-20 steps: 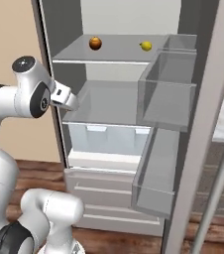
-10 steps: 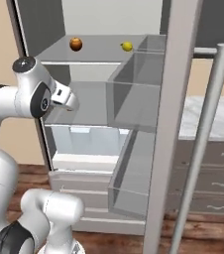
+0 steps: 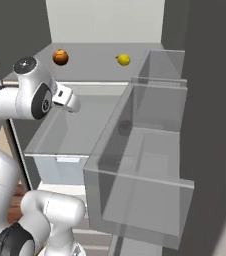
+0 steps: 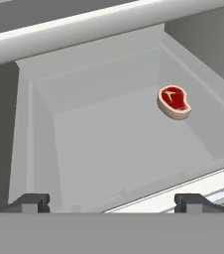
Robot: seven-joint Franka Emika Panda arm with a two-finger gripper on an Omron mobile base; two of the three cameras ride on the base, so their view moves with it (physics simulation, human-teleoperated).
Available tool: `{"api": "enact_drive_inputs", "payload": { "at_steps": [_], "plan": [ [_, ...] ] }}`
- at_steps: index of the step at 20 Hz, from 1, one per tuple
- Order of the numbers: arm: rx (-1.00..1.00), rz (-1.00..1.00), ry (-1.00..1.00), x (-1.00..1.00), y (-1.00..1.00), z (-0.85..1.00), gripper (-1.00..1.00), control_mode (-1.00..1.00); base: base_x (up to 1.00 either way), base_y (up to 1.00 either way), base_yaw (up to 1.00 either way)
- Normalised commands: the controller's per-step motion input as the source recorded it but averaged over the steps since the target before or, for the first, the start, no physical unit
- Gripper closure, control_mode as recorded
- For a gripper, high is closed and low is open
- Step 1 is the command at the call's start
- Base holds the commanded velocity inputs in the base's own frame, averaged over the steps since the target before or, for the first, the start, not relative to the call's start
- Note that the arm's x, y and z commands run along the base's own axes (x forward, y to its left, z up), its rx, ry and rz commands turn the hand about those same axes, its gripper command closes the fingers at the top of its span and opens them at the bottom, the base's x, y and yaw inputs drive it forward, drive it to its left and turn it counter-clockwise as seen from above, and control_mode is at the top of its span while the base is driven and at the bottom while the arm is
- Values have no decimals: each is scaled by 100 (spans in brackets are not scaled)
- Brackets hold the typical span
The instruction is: Open the fridge, remove the orange, lemon, and steak, and place them on any counter.
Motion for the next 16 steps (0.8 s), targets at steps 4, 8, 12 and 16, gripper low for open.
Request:
{"api": "enact_drive_inputs", "payload": {
  "at_steps": [4, 8, 12, 16],
  "plan": [
    [0, 0, 0, 0, 0, 0, -100, 100, 63, -31, -6],
    [0, 0, 0, 0, 0, 0, -100, 100, 14, -32, -10],
    [0, 0, 0, 0, 0, 0, -100, 100, 0, -11, -11],
    [0, -4, 0, 0, -7, -2, -100, -100, 0, -7, -4]
  ]
}}
